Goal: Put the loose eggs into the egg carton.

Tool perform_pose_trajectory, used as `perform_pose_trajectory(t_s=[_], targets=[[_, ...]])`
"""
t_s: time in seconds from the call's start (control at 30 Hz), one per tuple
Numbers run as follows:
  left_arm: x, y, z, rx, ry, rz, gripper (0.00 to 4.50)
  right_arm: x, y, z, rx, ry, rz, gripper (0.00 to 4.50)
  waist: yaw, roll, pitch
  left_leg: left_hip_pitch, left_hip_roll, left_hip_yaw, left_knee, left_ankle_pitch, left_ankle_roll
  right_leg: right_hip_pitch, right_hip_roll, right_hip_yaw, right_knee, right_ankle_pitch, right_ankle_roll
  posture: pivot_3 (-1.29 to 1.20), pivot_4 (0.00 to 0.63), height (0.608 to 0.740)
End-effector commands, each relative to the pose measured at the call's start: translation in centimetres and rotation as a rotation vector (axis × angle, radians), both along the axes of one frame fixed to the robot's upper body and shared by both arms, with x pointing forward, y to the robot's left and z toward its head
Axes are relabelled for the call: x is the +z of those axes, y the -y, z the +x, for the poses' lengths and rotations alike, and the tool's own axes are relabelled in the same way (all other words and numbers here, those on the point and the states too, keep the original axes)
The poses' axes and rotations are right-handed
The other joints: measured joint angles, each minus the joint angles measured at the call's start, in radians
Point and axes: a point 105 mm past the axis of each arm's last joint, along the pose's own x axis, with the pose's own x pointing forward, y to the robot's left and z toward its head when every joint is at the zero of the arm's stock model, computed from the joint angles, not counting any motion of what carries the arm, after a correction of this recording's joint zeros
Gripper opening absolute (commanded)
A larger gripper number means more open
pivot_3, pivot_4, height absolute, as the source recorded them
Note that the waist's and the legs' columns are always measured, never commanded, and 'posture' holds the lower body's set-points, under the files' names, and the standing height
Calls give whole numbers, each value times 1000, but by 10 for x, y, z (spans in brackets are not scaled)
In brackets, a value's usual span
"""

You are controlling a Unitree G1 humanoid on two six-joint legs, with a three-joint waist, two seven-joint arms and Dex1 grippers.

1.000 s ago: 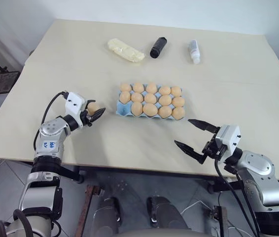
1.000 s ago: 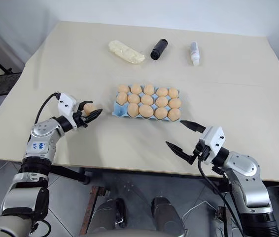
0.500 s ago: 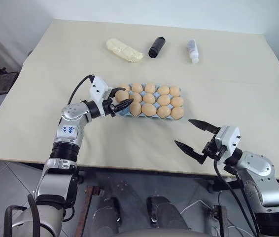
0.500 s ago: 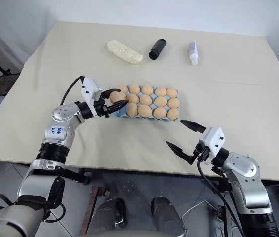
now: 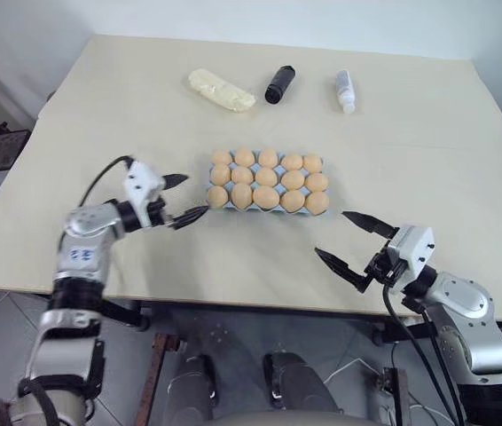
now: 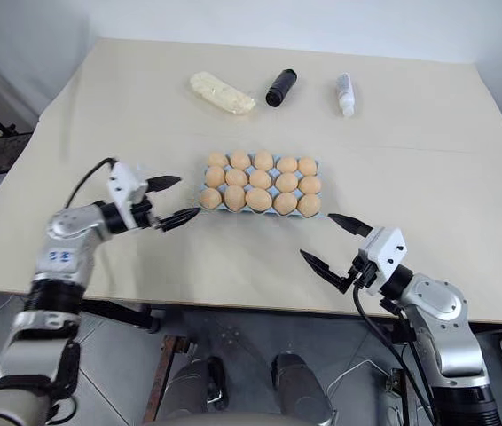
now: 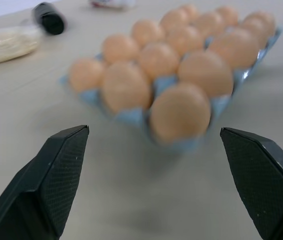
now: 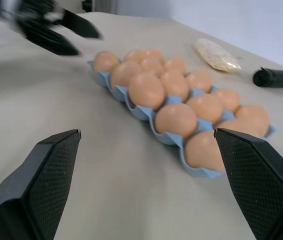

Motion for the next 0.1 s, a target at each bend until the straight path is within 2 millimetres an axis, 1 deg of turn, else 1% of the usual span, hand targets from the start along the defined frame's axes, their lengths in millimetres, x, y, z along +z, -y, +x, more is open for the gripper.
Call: perform_pose_trajectory(t_s=[0.03, 0.1], targets=[[12, -20, -15, 32, 57, 17, 4492, 7, 18, 7, -78, 30, 19, 4500, 0, 0, 0, 0, 0, 0, 0, 0, 0, 0, 0, 0, 0, 0, 0, 0, 150, 740], [12, -30, -21, 66, 60, 17, 4492, 5, 24, 11, -100, 27, 26, 4500, 0, 0, 0, 0, -2, 0, 1, 0, 1, 1, -2, 0, 0, 0, 0, 0, 150, 740]])
